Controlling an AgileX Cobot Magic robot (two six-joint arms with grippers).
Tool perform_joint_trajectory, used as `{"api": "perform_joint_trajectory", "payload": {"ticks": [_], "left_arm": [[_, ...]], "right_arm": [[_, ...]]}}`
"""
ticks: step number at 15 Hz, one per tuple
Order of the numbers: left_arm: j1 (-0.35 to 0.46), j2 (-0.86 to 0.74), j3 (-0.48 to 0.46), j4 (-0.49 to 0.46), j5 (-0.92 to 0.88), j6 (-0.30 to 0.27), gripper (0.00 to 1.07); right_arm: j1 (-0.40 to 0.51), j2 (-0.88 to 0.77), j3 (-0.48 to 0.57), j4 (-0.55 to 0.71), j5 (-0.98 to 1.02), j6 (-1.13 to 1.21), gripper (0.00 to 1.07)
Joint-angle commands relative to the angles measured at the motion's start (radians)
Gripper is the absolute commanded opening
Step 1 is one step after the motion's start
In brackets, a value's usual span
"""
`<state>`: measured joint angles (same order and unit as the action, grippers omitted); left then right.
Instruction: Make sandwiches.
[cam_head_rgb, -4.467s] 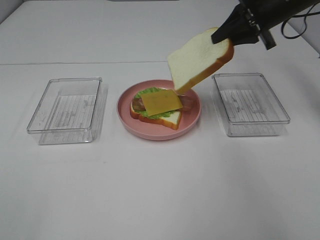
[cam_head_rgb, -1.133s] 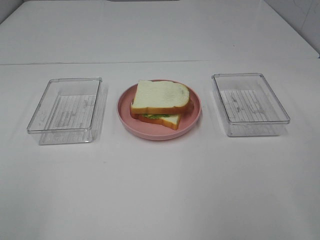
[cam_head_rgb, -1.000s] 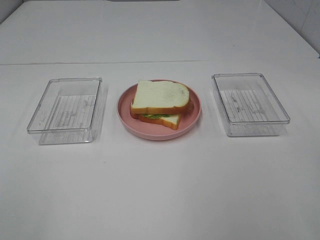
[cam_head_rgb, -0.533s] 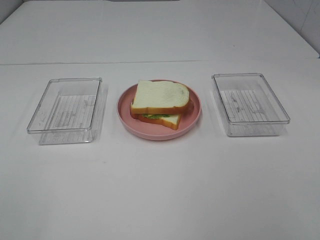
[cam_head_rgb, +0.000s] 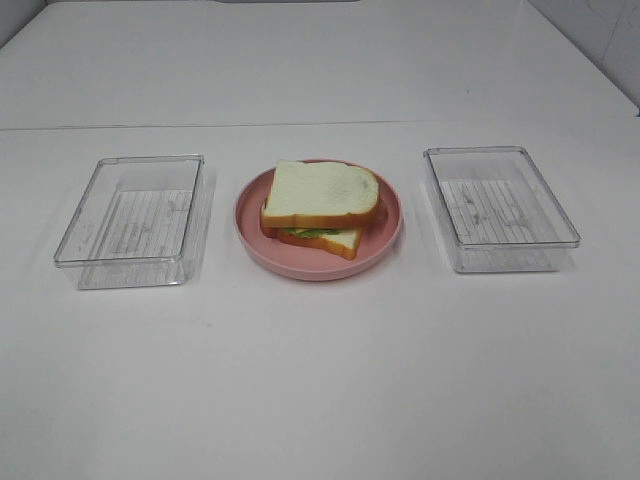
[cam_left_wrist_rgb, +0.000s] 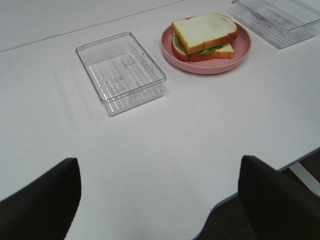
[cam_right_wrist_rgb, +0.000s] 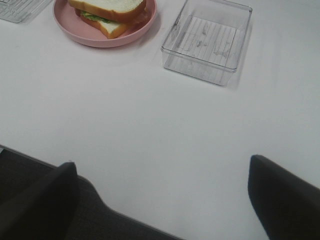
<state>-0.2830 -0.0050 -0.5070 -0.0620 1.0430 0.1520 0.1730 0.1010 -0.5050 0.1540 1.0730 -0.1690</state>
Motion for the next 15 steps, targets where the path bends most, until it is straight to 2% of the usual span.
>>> {"api": "perform_joint_trajectory", "payload": {"ticks": [1, 3, 6, 8, 15], "left_arm": [[-0.003, -0.02, 0.004, -0.01, -0.017, -0.001, 0.8], [0.023, -0.021, 0.004, -0.01, -0.017, -0.001, 0.8], [0.234, -0.022, 0.004, -0.01, -0.017, -0.001, 0.8], [0.289, -0.022, 0.004, -0.01, -0.017, -0.001, 0.8], [0.307, -0.024, 0.004, -0.01, -0.017, -0.001, 0.8]], "right_arm": [[0.0, -0.003, 0.001, -0.004, -0.006, -0.009, 0.81], [-0.01, -0.003, 0.001, -0.004, -0.006, -0.009, 0.81], [-0.166, -0.003, 0.001, -0.002, -0.006, -0.009, 0.81], [-0.199, -0.01, 0.001, -0.002, -0.006, -0.009, 0.81], [-0.199, -0.125, 0.001, 0.004, -0.007, -0.008, 0.81]]}}
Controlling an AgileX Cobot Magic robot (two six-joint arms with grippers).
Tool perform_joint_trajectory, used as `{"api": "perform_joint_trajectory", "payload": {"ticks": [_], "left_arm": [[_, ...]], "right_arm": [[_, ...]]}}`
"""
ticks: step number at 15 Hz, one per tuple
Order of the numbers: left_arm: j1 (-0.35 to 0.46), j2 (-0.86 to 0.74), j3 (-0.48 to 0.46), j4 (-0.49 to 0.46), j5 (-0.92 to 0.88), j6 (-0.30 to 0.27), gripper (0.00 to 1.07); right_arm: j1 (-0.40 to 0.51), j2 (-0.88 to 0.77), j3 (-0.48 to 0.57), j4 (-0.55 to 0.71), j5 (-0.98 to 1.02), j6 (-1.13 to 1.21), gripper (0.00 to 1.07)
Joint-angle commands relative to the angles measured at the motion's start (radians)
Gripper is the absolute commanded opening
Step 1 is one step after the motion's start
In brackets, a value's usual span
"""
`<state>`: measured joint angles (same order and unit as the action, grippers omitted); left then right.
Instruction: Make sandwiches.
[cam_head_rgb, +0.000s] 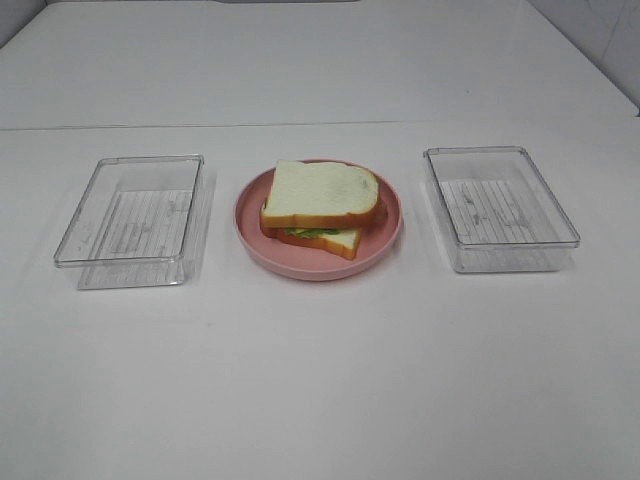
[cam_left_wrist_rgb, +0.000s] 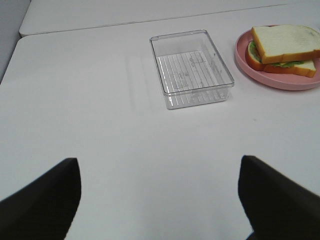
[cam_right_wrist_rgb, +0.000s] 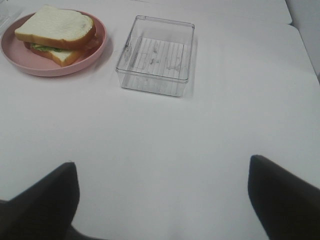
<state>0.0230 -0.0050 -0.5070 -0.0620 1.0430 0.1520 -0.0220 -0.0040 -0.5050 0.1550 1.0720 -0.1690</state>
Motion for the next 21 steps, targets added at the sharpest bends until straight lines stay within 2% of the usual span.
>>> {"api": "perform_joint_trajectory", "payload": {"ticks": [1, 21], "left_arm": [[0.001, -0.02, 0.004, -0.01, -0.017, -0.001, 0.8], [0.001, -0.017, 0.004, -0.017, -0.017, -0.001, 0.8]], "right_arm": [[-0.004, -0.021, 0.001, 0.002, -0.006, -0.008, 0.81], [-0.004, -0.02, 0.001, 0.002, -0.006, -0.008, 0.8]]}}
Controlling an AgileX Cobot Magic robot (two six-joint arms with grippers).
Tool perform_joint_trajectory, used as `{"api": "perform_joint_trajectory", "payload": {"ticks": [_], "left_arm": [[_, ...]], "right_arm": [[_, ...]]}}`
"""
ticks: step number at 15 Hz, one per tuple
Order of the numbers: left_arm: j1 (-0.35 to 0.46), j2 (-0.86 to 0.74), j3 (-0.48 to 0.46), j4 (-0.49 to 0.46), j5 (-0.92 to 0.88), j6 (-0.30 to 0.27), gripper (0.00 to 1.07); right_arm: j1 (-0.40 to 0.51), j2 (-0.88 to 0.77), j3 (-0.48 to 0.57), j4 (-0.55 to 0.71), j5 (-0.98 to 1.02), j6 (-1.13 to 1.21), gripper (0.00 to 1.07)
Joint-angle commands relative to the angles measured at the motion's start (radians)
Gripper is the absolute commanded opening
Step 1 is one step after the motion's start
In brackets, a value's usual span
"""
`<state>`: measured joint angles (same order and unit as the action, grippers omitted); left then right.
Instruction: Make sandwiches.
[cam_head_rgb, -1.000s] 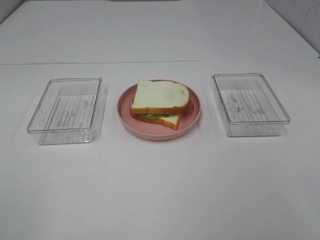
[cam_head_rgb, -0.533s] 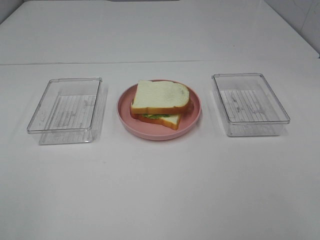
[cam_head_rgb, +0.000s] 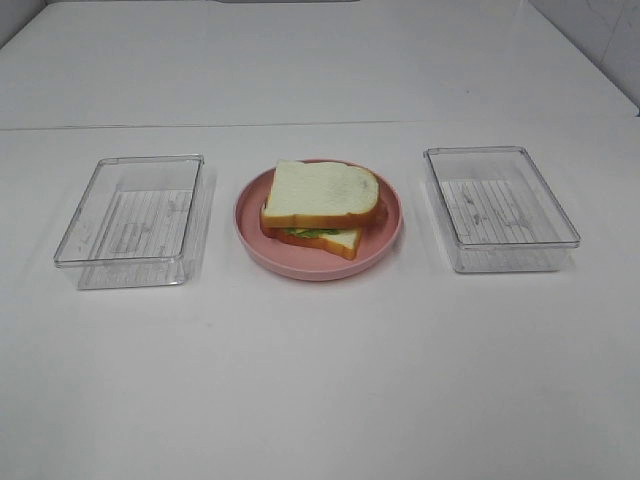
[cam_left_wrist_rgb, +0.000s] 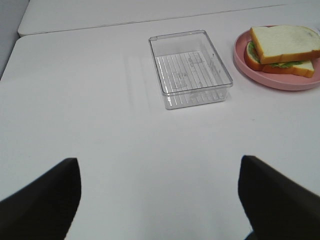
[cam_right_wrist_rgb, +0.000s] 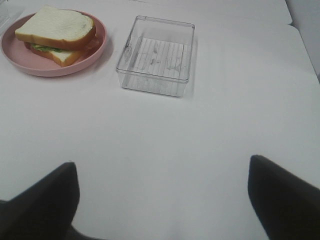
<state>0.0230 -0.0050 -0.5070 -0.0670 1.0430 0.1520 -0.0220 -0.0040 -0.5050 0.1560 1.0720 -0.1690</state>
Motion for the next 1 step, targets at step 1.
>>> {"api": "perform_joint_trajectory", "payload": {"ticks": [1], "left_arm": [[0.001, -0.017, 0.004, -0.012, -0.017, -0.001, 0.8]], "right_arm": [[-0.004, -0.02, 0.001, 0.001, -0.006, -0.008, 0.8]]}}
